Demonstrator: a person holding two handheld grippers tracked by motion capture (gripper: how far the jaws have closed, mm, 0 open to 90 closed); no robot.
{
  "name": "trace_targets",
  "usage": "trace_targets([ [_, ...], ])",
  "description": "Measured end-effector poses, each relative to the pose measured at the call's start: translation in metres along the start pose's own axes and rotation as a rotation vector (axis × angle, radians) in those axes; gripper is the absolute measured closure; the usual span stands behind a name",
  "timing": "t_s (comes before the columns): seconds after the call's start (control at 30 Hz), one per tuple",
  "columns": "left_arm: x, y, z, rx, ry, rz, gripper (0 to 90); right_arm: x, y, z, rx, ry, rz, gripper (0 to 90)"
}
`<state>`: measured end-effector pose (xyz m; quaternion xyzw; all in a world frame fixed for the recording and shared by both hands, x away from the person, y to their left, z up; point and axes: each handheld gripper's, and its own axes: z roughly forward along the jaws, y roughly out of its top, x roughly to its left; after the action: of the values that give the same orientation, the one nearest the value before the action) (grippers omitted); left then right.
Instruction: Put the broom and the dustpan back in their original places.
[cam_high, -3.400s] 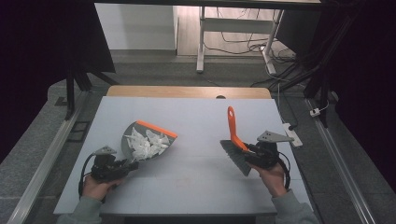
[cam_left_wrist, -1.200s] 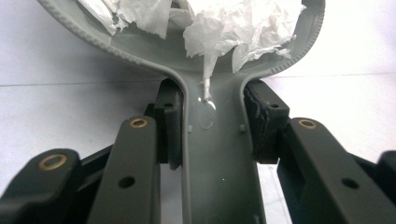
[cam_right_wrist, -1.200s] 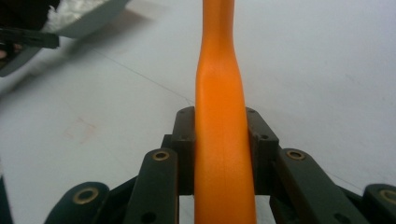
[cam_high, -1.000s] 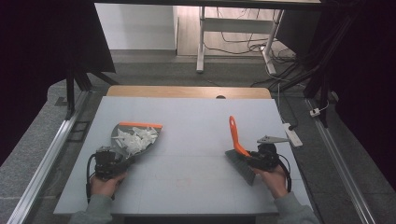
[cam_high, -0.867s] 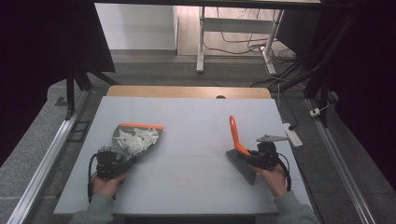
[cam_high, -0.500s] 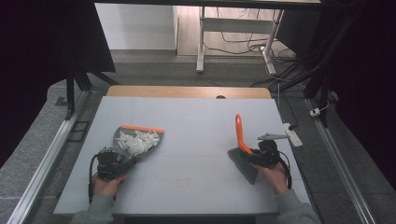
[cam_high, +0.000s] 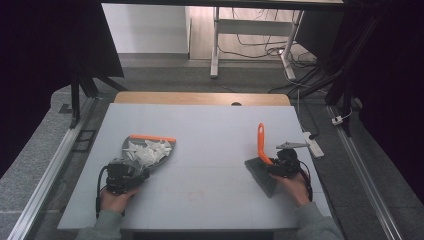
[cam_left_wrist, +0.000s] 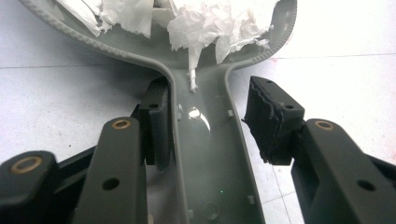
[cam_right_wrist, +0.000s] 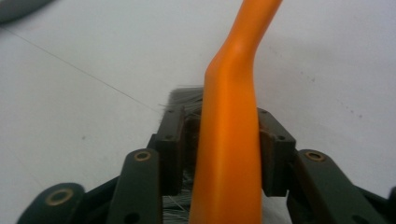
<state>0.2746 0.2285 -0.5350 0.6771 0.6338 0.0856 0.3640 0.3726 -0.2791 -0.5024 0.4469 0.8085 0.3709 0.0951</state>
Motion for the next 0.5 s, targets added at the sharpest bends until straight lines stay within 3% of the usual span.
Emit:
trace_targets([
  [0.13, -0.001, -0.001, -0.002, -0.004, -0.008, 0.005, 49.4, -0.001, -0.001, 0.002, 0.026, -0.018, 0.002, 51.3],
  [0.23, -0.001, -0.001, -0.003, -0.018, 0.0, 0.01, 46.6, -0.001, -0.001, 0.004, 0.044, -0.059, -0.003, 46.3],
  [0.47, -0.003, -0.001, -0.01, -0.047, 0.024, 0.046, 32.6, -0.002, -0.002, 0.004, 0.045, -0.121, 0.005, 40.1],
  [0.5, -0.003, -0.001, -0.012, -0.05, 0.029, 0.059, 30.9, -0.003, -0.002, 0.003, 0.037, -0.113, 0.014, 40.5],
])
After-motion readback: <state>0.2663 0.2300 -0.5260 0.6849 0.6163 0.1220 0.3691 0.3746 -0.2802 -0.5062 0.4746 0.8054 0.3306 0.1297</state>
